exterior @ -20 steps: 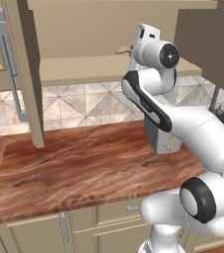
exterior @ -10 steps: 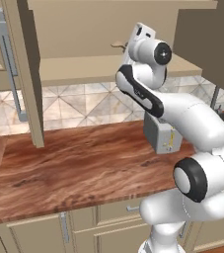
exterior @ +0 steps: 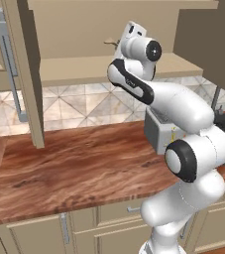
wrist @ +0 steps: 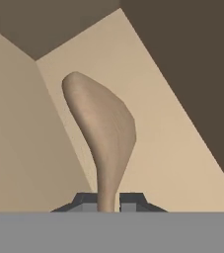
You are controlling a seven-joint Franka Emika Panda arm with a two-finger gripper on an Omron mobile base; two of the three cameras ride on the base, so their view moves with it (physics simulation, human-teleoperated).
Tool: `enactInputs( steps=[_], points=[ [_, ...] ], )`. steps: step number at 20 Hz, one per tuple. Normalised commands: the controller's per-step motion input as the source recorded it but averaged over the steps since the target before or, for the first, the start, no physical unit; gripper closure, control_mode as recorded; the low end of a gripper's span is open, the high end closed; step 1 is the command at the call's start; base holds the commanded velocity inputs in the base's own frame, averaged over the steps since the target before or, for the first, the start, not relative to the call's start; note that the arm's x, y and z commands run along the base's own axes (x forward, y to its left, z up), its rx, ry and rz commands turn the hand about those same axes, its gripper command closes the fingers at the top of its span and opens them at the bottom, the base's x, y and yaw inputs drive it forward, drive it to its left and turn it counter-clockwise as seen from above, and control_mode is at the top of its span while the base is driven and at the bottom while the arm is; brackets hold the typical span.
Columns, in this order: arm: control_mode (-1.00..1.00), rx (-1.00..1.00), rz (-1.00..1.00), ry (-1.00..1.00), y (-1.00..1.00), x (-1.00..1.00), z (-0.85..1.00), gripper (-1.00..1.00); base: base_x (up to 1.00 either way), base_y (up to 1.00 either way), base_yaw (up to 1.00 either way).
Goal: Organize the utensils by type. Pick up the wooden spoons from the counter and place them in the open cabinet. Then pick up the metallic utensils from the counter and place them in the open drawer.
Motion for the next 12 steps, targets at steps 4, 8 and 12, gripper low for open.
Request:
enactInputs(
  steps=[4,8,12],
  points=[
    [-1.00,0.00,0.03,0.00,0.18,0.42,0.00,1.00,0.00,0.00,0.00],
    [-1.00,0.00,0.03,0.07,0.13,0.39,-0.04,1.00,0.00,0.00,0.00],
    [-1.00,0.00,0.01,0.04,0.05,0.35,-0.05,1.00,0.00,0.00,0.00]
  ],
)
